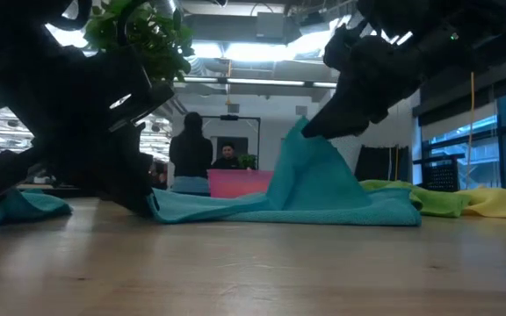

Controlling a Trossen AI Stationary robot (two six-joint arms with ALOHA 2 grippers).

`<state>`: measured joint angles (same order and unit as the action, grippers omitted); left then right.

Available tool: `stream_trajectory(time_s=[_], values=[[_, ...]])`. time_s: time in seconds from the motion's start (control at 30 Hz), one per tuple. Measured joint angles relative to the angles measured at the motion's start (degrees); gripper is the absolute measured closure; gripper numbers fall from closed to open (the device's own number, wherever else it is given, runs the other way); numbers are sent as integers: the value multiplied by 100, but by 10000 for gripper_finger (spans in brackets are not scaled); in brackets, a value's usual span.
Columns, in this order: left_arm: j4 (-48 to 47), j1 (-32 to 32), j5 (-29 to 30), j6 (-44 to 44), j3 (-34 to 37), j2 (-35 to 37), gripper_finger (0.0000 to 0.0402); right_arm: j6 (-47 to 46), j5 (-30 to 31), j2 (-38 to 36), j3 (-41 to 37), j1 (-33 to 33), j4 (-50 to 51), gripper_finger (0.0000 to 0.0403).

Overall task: Roll microfiber towels into tight, uniform cylinder then place into a basket
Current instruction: Fold the right blue towel

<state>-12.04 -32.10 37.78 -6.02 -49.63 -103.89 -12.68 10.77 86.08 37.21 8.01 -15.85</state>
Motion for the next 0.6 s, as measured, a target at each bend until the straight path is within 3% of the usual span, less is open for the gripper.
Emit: stream_trajectory(time_s=[0.33, 0.6], values=[[7, -27, 0, 292, -7, 13, 401, 131, -3, 0, 0, 26, -32, 392], [-233, -445, -275, 1051, -338, 207, 401, -480, -407, 0, 0, 659, -68, 397]])
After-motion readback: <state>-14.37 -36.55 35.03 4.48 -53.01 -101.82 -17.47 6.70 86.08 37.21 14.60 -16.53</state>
